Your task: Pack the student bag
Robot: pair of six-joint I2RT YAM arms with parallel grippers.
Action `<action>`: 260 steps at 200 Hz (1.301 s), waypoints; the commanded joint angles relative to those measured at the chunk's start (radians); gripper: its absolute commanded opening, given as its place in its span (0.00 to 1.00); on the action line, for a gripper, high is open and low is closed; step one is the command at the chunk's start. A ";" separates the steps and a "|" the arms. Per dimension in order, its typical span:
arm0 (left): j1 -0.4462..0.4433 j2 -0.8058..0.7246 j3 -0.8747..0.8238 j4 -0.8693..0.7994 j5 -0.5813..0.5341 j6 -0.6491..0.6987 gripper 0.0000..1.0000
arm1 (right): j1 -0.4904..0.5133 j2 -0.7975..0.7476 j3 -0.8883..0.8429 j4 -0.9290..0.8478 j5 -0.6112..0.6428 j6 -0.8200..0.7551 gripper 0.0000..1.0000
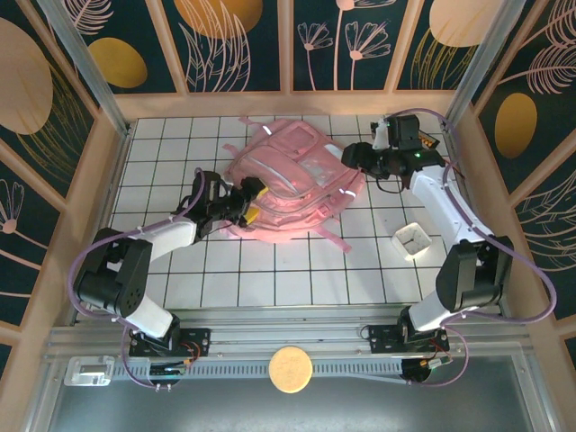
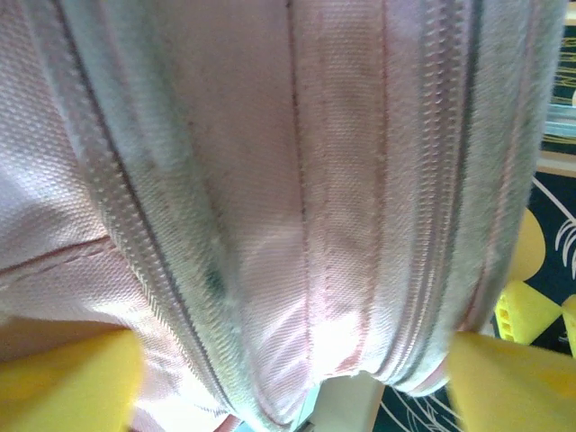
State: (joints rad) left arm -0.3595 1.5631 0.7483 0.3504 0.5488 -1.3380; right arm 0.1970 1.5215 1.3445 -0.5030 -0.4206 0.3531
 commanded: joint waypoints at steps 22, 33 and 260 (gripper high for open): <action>-0.002 -0.128 -0.036 -0.124 -0.091 0.049 0.99 | -0.021 -0.102 -0.061 0.130 0.049 0.020 0.65; -0.003 -0.171 -0.053 -0.158 -0.118 0.069 0.99 | -0.022 -0.130 -0.092 0.182 0.064 0.002 0.68; 0.051 -1.004 -0.308 -0.343 -1.064 0.815 0.99 | -0.141 -0.466 -0.571 0.696 0.327 -0.402 0.99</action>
State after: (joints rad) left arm -0.3122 0.5659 0.4263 0.0689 -0.4248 -0.6514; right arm 0.1059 1.0405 0.8272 0.1406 -0.2131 0.0002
